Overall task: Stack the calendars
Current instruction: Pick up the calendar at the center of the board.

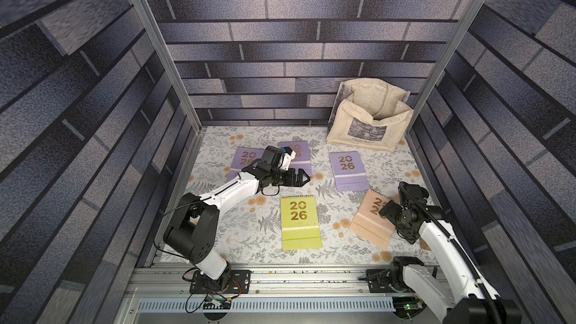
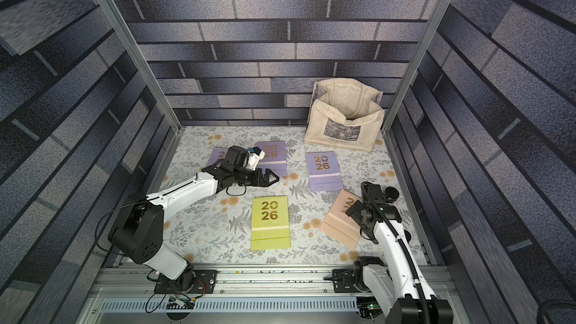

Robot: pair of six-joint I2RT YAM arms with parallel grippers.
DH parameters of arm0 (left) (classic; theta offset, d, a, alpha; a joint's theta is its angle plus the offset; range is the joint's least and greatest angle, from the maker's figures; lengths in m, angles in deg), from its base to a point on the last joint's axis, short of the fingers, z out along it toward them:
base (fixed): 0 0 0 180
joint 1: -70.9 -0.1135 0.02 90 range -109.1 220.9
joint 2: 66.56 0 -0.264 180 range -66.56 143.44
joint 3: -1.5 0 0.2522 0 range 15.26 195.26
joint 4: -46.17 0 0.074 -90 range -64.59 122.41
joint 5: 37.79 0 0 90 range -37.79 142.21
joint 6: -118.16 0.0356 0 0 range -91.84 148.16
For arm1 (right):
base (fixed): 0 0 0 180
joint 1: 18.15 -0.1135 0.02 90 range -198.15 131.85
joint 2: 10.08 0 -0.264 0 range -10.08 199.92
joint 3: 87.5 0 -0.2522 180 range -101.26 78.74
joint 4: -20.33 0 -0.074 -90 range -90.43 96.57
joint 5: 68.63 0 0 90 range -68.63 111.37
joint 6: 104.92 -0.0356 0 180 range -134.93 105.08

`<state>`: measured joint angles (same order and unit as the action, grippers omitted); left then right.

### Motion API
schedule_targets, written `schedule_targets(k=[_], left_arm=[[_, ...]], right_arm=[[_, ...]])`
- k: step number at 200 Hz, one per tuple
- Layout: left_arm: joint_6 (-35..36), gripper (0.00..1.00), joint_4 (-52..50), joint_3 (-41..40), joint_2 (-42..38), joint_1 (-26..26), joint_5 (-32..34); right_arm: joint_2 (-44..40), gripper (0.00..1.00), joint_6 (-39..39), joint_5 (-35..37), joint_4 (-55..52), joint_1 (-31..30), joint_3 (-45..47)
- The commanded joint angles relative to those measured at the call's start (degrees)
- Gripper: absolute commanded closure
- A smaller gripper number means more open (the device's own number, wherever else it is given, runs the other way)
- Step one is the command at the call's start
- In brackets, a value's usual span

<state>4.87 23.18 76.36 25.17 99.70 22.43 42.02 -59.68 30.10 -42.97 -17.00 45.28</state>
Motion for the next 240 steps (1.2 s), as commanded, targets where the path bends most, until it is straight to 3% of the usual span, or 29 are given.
schedule_targets(k=[1,50,183,240], left_arm=[[1.3,0.0,1.2,-0.2,0.1,-0.1,-1.2],[0.0,0.0,3.4,-0.9,0.3,0.0,-2.9],[-0.1,0.0,2.1,-0.1,1.8,1.0,-3.5],[0.2,0.0,2.0,1.2,2.7,2.1,-3.4]], right_arm=[[1.5,0.0,-1.6,-0.6,4.5,1.1,2.0],[6.0,0.0,1.0,-3.7,12.5,1.2,2.9],[12.3,0.09,7.7,-13.9,20.4,1.2,3.3],[9.3,0.0,5.5,1.0,8.8,1.2,0.8]])
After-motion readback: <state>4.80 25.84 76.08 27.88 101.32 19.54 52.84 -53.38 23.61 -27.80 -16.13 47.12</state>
